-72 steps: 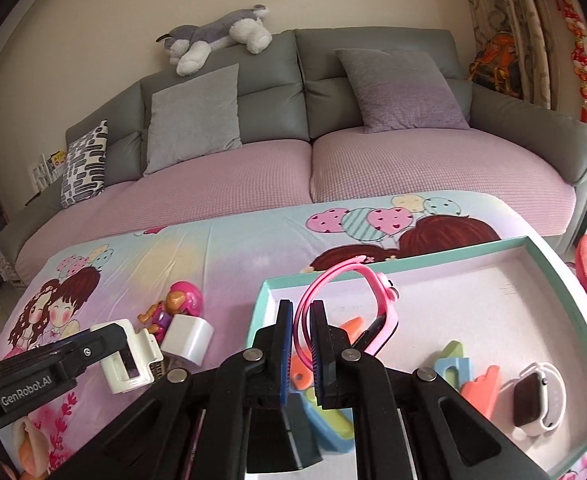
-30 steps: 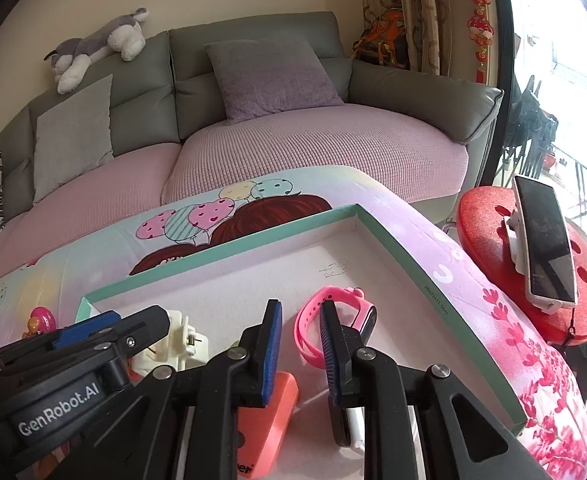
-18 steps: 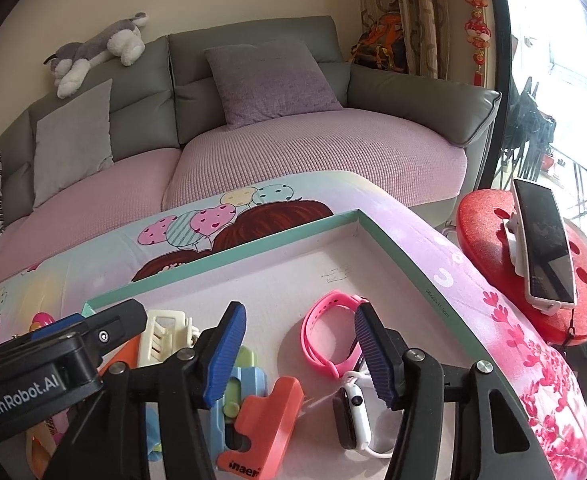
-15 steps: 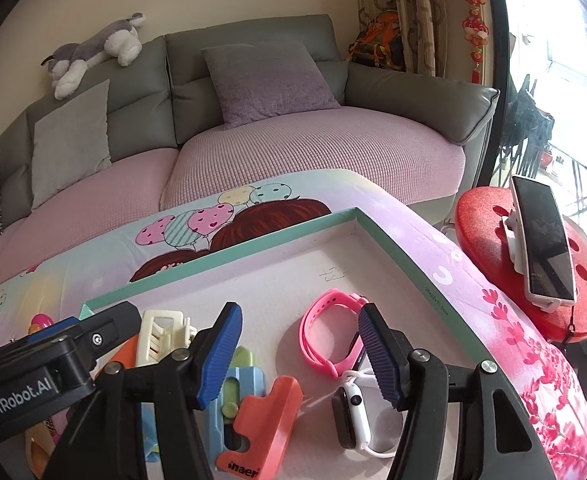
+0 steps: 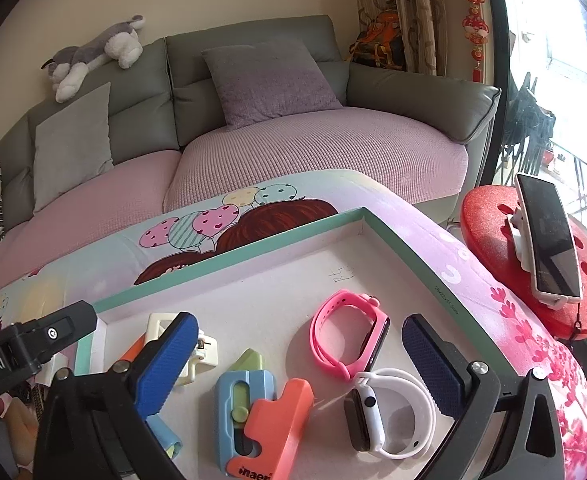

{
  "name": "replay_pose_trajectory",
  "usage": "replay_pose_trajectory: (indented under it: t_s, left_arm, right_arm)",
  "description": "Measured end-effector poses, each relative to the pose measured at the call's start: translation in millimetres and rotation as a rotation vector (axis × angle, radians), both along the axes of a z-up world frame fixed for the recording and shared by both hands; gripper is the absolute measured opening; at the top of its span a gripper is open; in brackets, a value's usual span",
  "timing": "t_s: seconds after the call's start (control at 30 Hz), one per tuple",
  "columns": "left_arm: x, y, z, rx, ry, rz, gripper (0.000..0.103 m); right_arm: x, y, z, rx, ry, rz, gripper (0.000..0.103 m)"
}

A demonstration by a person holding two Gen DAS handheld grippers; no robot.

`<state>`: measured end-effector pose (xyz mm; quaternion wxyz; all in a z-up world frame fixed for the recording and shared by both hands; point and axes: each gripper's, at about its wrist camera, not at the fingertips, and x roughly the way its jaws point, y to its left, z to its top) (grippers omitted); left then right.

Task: Organize rigid objects
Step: 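Grasp the black toy car with the left tool while the right tool grasps the black-gold patterned strip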

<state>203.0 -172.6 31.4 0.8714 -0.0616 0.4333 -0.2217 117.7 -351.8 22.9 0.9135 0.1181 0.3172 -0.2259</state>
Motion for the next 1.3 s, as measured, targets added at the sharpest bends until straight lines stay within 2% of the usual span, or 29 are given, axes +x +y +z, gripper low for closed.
replay_pose_trajectory:
  t_s: [0.03, 0.1, 0.3, 0.63, 0.77, 0.93, 1.13, 1.3]
  left_arm:
    - [0.7, 2.5, -0.4, -0.007, 0.002, 0.005, 0.095]
    - [1.1, 6.5, -1.8, -0.017, 0.005, 0.014, 0.098]
    - [1.0, 22.0, -1.1, -0.032, -0.004, 0.040, 0.098]
    - [6.9, 83.1, 4.4, -0.058, -0.026, 0.169, 0.099]
    - [4.9, 111.1, 3.5, -0.053, -0.030, 0.232, 0.099]
    - [-0.1, 152.9, 4.3, -0.056, -0.047, 0.342, 0.099]
    - [-4.9, 187.5, -1.5, -0.050, -0.018, 0.411, 0.099]
    - [-12.3, 210.1, -5.8, -0.029, 0.014, 0.457, 0.099]
  right_arm:
    - [0.5, 0.4, -0.3, -0.001, 0.000, -0.001, 0.103]
    - [1.4, 1.2, -0.6, -0.006, 0.000, -0.006, 0.103]
    - [1.3, 9.6, 5.2, 0.001, -0.051, 0.017, 0.103]
    - [11.6, 47.8, 15.1, -0.041, -0.091, 0.119, 0.103]
    - [15.2, 62.4, 19.2, 0.014, -0.114, 0.188, 0.103]
    - [24.7, 96.3, 20.0, 0.087, -0.129, 0.326, 0.103]
    - [37.7, 128.0, 9.4, 0.153, -0.085, 0.435, 0.103]
    - [41.4, 148.5, 5.4, 0.172, -0.066, 0.502, 0.103]
